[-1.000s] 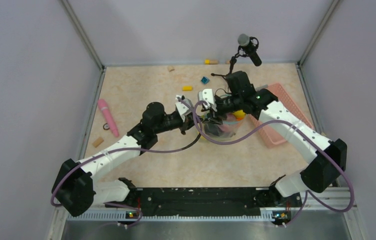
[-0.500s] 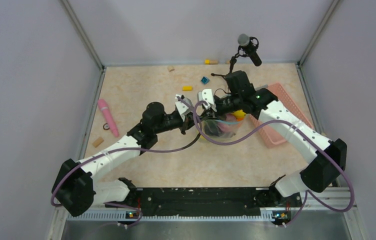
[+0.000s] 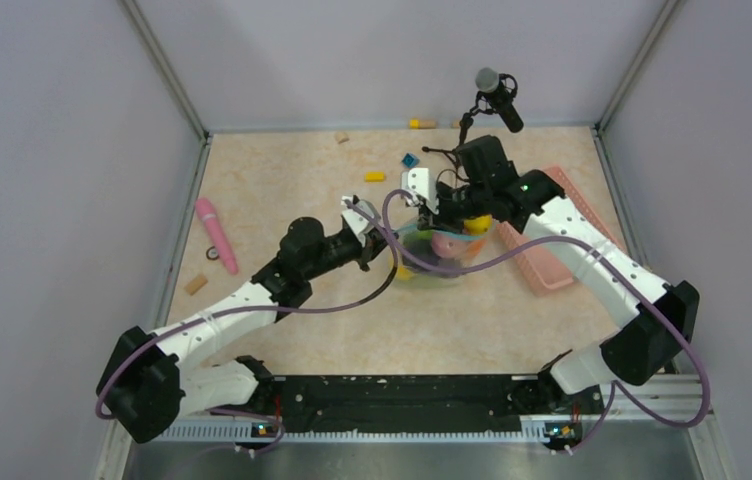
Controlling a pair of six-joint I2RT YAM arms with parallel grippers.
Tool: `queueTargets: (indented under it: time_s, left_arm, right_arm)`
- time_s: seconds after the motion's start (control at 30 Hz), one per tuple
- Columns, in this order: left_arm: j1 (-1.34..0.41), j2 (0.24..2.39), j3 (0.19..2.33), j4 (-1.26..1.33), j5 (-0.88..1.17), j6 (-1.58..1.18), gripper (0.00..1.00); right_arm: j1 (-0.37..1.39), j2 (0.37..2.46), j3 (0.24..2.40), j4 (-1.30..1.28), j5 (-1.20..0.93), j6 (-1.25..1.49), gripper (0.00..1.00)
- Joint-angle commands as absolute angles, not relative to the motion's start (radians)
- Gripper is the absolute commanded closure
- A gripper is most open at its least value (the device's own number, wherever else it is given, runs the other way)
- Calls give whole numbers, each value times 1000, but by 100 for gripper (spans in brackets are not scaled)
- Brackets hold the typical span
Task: Place the food in the zip-top bag and seal the zipper
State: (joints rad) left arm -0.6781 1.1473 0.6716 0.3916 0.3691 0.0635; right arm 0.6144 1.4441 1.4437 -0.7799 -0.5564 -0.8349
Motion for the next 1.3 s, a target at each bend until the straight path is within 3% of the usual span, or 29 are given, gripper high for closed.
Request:
queueTargets:
  time_s: [0.0,0.4,0.67,0.83,0.87,0.97,1.0,1.07,1.27]
  left_arm:
    - [-650,1086,619,388,225,39,100]
    - [-605,958,505,442,3,-7,100]
    - [-584,925,490,437,-10,-11,100]
    - [-580,954,531,451,142,-25,99]
    - [-580,968,545,462,191,-30,76]
    - [-580,1020,593,498,392,-22,19]
    - [-581,1048,623,500,450,-16,10]
    - [-580,1098,673,495,543,13,2]
    - [-580,1238,838,364,735,108,2]
  right_arm:
    - [471,1366,1465,-831,-302,-821,100]
    - [350,1318,1480,-910,-155,-824,100]
    - [305,1338,1515,-1026,-128,-843,100]
    - [311,1338,1525,-990,-417,-909,100]
    - [316,1333,1513,-953,-482,-918,100]
    - [347,1339,1497,-941,-665,-977,100]
    - [362,1346,1494,-952,-700,-1002,100]
    - [397,1367,1500,-973,-727,-1015,100]
    - [484,1451,1534,-992,-760,-991,100]
